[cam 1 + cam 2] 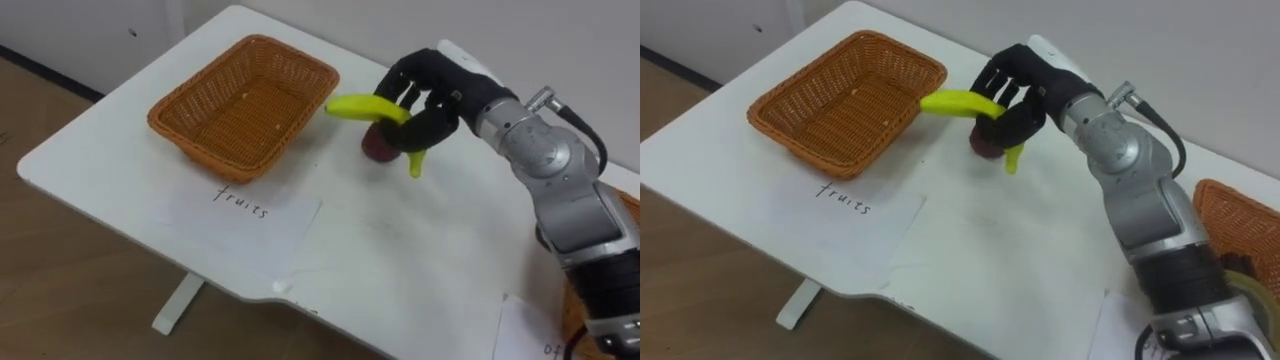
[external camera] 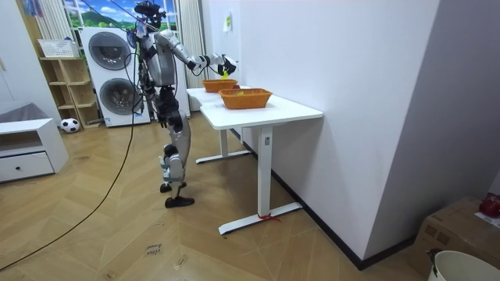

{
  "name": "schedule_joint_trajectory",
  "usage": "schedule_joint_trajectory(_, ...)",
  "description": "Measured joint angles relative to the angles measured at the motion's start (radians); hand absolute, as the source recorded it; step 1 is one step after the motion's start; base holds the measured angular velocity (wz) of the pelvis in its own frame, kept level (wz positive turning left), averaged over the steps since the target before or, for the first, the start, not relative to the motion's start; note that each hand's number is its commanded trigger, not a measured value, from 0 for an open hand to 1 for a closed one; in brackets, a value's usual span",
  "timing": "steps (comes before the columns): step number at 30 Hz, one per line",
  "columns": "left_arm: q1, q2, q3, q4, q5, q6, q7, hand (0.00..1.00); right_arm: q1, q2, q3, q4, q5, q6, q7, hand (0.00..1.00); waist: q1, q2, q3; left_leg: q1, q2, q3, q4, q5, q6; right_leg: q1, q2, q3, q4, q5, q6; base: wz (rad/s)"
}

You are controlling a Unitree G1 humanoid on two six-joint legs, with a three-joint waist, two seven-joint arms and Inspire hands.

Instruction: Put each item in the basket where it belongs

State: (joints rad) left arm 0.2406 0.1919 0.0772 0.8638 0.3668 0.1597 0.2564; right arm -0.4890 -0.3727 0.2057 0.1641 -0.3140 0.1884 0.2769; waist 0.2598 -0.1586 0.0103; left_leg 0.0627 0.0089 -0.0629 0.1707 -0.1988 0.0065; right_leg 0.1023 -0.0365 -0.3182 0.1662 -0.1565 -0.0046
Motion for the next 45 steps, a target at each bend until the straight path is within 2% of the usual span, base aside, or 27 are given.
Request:
schedule_joint_trajectory(6,-0.008,-0.002,0.001,0.000,0.054,0.004,-0.008,0.00,0.000,0.012,0.008,0.000,0.003,-0.014,-0.086,1.00,0.024,0.002,0.0014,0.003,-0.006,-0.007,0.001,0.000,0.001,0.014,-0.003,-0.005,-0.016,-0.001,0.002,0.03)
schedule_joint_trajectory(16,-0.003,-0.002,0.003,-0.005,0.074,0.005,-0.003,0.00,0.000,0.017,0.023,0.000,0.035,-0.018,-0.131,1.00,0.049,0.002,0.0016,0.002,-0.007,-0.021,0.001,0.001,0.001,0.019,-0.004,-0.020,-0.016,-0.002,0.004,0.03)
schedule_joint_trajectory(24,0.007,-0.002,0.002,-0.011,0.088,0.015,-0.005,0.00,0.000,0.032,0.051,0.000,0.027,-0.017,-0.159,1.00,0.052,0.001,0.0004,0.002,-0.009,-0.027,0.002,0.001,0.002,0.026,-0.007,-0.043,-0.015,-0.002,0.004,0.04)
schedule_joint_trajectory(30,0.017,-0.002,0.002,-0.011,0.107,0.017,-0.033,0.00,0.000,0.050,0.051,0.001,0.034,-0.017,-0.228,1.00,0.069,0.002,0.0013,0.002,-0.017,-0.030,0.001,0.003,0.005,0.025,-0.015,-0.046,-0.015,-0.007,0.012,0.01)
schedule_joint_trajectory(37,0.017,0.004,0.004,-0.006,0.108,0.014,-0.042,0.00,-0.002,0.073,0.051,0.029,0.035,-0.031,-0.273,1.00,0.083,-0.001,0.0028,-0.003,-0.024,-0.050,-0.001,0.005,0.008,0.030,-0.021,-0.070,-0.014,-0.009,0.016,0.09)
schedule_joint_trajectory(41,0.021,0.004,0.004,-0.022,0.119,0.007,-0.050,0.00,-0.005,0.073,0.051,0.051,0.083,-0.060,-0.287,1.00,0.107,-0.004,0.0052,-0.008,-0.022,-0.050,-0.001,0.005,0.008,0.025,-0.020,-0.070,-0.014,-0.010,0.017,0.01)
schedule_joint_trajectory(45,0.029,0.004,0.004,-0.025,0.119,0.001,-0.040,0.00,-0.053,0.071,0.082,0.111,0.115,-0.063,-0.287,1.00,0.116,-0.006,0.0069,-0.011,-0.022,-0.051,-0.002,0.005,0.008,0.024,-0.021,-0.083,-0.014,-0.011,0.018,0.01)
